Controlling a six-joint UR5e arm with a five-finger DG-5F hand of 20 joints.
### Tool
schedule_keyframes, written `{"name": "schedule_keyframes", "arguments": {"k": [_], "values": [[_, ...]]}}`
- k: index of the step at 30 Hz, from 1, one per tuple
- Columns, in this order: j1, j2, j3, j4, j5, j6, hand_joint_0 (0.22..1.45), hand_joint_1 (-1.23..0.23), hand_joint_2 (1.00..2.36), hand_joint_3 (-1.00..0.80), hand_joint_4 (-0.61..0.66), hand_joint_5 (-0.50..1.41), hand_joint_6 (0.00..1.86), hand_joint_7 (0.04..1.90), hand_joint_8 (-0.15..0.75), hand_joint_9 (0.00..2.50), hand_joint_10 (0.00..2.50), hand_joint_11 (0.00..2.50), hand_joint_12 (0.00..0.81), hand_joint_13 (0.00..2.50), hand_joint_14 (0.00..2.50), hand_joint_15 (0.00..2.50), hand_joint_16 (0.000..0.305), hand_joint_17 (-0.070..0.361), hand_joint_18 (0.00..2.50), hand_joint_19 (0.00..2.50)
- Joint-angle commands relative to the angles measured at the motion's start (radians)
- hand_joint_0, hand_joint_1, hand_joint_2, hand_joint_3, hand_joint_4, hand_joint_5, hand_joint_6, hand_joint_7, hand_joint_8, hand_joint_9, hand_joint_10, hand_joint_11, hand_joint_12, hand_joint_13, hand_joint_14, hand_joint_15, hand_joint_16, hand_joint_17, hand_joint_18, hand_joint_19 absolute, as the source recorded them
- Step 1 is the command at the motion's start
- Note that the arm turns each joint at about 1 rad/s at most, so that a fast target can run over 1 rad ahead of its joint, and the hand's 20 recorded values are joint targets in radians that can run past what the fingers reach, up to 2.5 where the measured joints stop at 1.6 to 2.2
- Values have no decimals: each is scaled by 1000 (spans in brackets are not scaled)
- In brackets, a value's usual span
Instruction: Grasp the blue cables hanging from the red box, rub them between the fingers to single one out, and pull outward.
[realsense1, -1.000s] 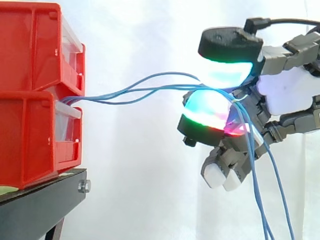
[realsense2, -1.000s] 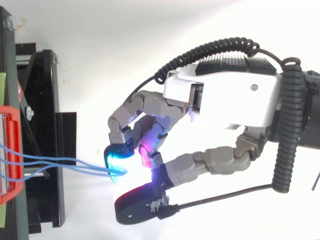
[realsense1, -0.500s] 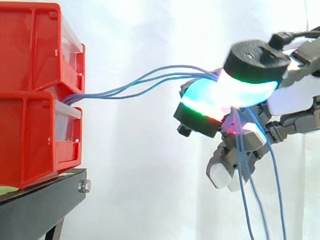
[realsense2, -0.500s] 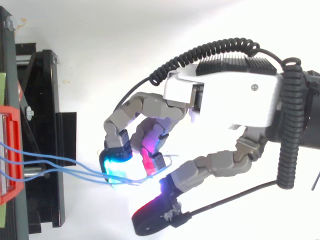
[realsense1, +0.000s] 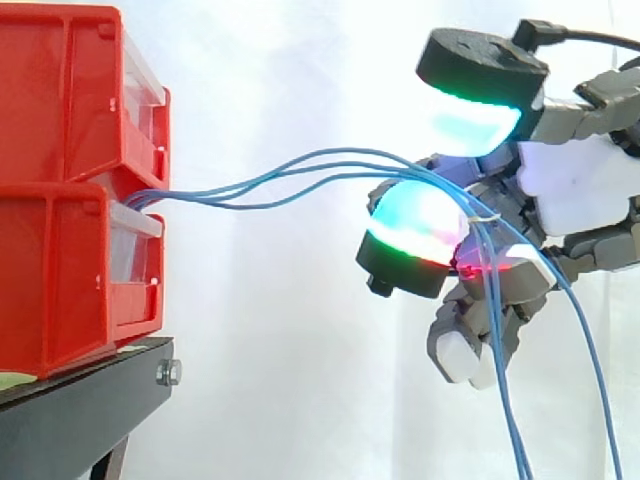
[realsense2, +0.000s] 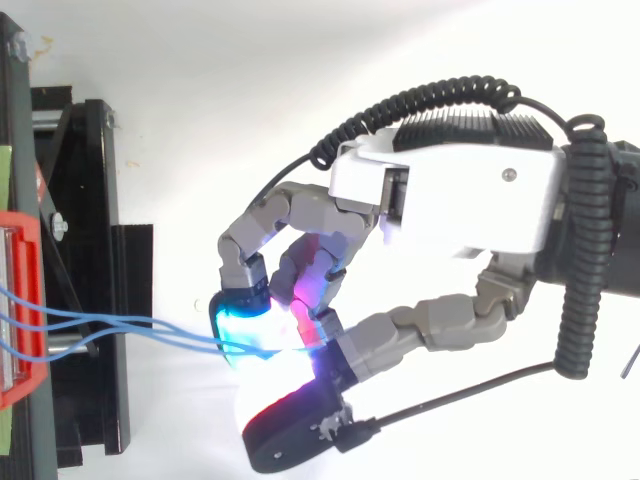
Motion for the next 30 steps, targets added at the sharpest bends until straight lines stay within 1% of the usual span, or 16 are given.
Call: {"name": "schedule_keyframes", "arguments": {"k": [1,3,4,6,7,8,10,13,14,17,22,25,26,27,29,30], "values": [[0,0,0,0,0,0,470,-545,1000,-500,103,-110,876,945,394,1192,18,1008,435,833,17,502,59,133,792,366],[0,0,0,0,0,0,529,-558,1000,-490,89,-114,873,984,369,1177,20,1009,415,814,18,501,54,122,752,389],[0,0,0,0,0,0,561,-594,1007,-406,86,-116,871,1032,364,1174,20,1015,407,809,18,498,53,118,740,399],[0,0,2,0,0,0,571,-685,1011,-219,117,-115,877,1141,411,1202,16,1030,444,856,16,488,60,135,831,340],[0,0,0,0,0,0,574,-706,1014,-182,123,-119,886,1145,405,1194,17,1037,440,856,17,494,59,132,828,345],[0,1,0,0,0,0,598,-766,1017,-137,94,-130,918,1059,398,1180,18,1045,425,856,17,496,56,126,816,349],[0,0,0,1,0,0,639,-827,1021,-107,5,-143,941,1058,377,1153,20,1069,411,856,20,501,52,116,810,362],[0,0,0,1,0,-2,712,-888,1021,-183,-65,-150,950,1136,363,1148,20,1065,404,860,20,500,49,111,815,345],[0,0,0,1,0,-2,743,-912,1016,-243,-97,-150,953,1118,361,1146,21,1062,404,861,18,498,49,110,813,341],[0,0,0,1,2,-2,820,-928,1000,-500,-128,-140,954,1256,361,1168,20,1064,392,855,20,493,47,105,807,331],[0,0,0,1,0,-2,743,-956,1000,-500,-92,-115,950,1265,357,1205,21,1067,383,883,19,512,45,102,833,312],[-3,0,0,1,0,-2,620,-935,1000,-500,-3,-104,952,963,361,1228,21,1070,385,890,20,525,46,103,827,335],[-3,1,0,3,0,-2,581,-920,1000,-500,13,-103,950,939,366,1233,20,1071,391,891,20,522,47,105,830,332],[-5,0,2,3,0,-3,506,-854,1000,-500,56,-103,924,1010,386,1241,16,1048,417,897,19,523,52,116,844,341],[-6,0,2,3,0,-12,472,-803,1000,-500,74,-104,916,989,397,1241,18,1053,431,899,18,519,55,124,858,345],[-6,0,2,3,0,-12,448,-722,1000,-500,85,-104,910,981,406,1248,17,1031,440,898,18,521,59,132,870,345]]}}
